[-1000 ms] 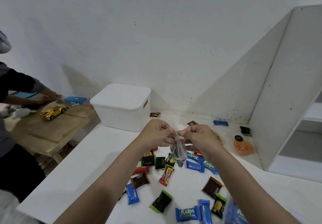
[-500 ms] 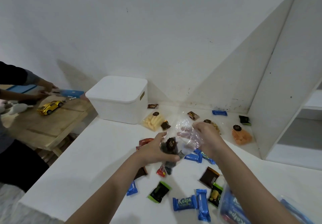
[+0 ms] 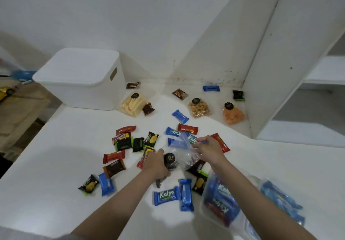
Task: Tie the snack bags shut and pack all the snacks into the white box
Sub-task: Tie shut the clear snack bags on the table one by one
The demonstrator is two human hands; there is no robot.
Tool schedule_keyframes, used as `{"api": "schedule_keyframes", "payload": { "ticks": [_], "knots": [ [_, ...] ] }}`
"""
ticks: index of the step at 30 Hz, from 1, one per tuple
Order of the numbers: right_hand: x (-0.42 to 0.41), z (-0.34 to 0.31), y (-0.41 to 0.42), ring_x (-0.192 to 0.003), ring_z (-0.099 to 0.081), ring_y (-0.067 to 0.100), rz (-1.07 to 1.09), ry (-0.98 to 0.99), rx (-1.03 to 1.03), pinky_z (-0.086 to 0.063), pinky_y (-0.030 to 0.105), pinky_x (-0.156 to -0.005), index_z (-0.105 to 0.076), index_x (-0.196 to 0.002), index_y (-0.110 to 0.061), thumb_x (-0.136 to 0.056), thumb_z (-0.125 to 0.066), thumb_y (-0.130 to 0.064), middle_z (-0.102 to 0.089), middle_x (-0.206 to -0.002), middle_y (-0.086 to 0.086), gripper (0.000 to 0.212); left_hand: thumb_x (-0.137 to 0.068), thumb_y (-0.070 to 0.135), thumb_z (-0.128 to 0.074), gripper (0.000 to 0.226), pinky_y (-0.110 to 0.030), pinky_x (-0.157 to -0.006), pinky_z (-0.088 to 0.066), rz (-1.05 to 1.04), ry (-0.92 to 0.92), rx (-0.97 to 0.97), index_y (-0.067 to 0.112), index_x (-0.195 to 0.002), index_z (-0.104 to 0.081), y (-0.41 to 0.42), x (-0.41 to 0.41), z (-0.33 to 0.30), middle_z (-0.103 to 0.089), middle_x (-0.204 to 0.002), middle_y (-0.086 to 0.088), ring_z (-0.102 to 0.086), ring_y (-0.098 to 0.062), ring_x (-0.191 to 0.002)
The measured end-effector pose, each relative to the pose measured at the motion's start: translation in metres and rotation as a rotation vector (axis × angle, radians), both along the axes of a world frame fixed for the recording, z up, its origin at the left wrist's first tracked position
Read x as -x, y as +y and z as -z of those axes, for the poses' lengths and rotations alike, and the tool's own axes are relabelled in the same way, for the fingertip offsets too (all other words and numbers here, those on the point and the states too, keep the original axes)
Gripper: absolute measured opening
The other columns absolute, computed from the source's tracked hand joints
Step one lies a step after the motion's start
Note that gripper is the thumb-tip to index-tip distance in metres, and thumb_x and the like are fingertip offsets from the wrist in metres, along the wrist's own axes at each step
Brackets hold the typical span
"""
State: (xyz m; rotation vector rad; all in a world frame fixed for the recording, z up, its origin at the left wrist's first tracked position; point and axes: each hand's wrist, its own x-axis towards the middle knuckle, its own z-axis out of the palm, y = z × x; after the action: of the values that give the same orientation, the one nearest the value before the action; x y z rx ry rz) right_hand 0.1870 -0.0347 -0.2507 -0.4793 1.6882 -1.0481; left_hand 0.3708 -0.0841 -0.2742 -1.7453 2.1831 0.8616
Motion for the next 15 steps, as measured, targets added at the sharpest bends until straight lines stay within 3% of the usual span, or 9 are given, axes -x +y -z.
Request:
{"api": "schedule_keyframes", "payload": {
  "ticks": [3,6,9,13,15],
  "knots": [
    [0.020,0.007,-0.011,-0.076,-0.066,0.019,0.023,0.044,0.012,-0.045,0.020,-0.051,-0.057,-0.087,-0.014,-0.085,-0.059,-0.003,-0.068,-0.096,0.014,0.012,-0.055,0.053,-0.084,0.097,-0.037,-0.091,-0.047,-0.088,-0.078,-0.060,0.012,-0.128,-0.033,-0.007,0.012,0.007,-0.042,-0.132,-0.018,-0.046,-0.032,-0.120],
    [0.048,0.015,-0.034,-0.077,-0.064,0.020,0.047,0.114,0.015,-0.052,0.033,-0.066,-0.059,-0.083,-0.017,-0.084,-0.061,-0.004,-0.069,-0.093,0.012,0.014,-0.053,0.071,-0.075,0.127,-0.045,-0.103,-0.041,-0.091,-0.106,-0.119,0.011,-0.147,-0.013,-0.024,0.040,0.003,-0.020,-0.150,-0.022,-0.029,-0.038,-0.136],
    [0.073,0.020,-0.064,-0.094,-0.065,0.024,0.088,0.172,0.062,-0.052,0.037,-0.088,-0.059,-0.084,-0.018,-0.085,-0.057,-0.003,-0.067,-0.097,0.010,0.015,-0.066,0.069,-0.067,0.103,-0.035,-0.095,-0.043,-0.182,0.111,-0.015,0.012,-0.142,-0.028,-0.055,0.081,-0.009,-0.034,-0.141,-0.016,-0.040,-0.033,-0.128],
    [0.098,0.020,-0.107,-0.100,-0.057,0.019,0.065,0.342,0.107,-0.043,0.025,-0.082,-0.059,-0.108,-0.008,-0.088,-0.051,-0.002,-0.060,-0.104,0.004,0.023,-0.086,0.046,-0.061,0.067,-0.030,-0.101,-0.039,-0.381,0.483,-0.012,0.010,-0.138,-0.039,-0.105,0.137,-0.008,-0.043,-0.139,-0.013,-0.046,-0.026,-0.125],
    [0.106,0.026,-0.126,-0.112,-0.054,0.020,-0.001,0.429,0.086,-0.039,0.022,-0.085,-0.052,-0.125,-0.004,-0.089,-0.050,-0.002,-0.058,-0.119,0.009,0.035,-0.090,0.037,-0.058,0.062,-0.023,-0.090,-0.036,-0.416,0.534,-0.019,0.007,-0.140,-0.037,-0.127,0.159,-0.002,-0.045,-0.140,-0.013,-0.048,-0.022,-0.122]
  ]
}}
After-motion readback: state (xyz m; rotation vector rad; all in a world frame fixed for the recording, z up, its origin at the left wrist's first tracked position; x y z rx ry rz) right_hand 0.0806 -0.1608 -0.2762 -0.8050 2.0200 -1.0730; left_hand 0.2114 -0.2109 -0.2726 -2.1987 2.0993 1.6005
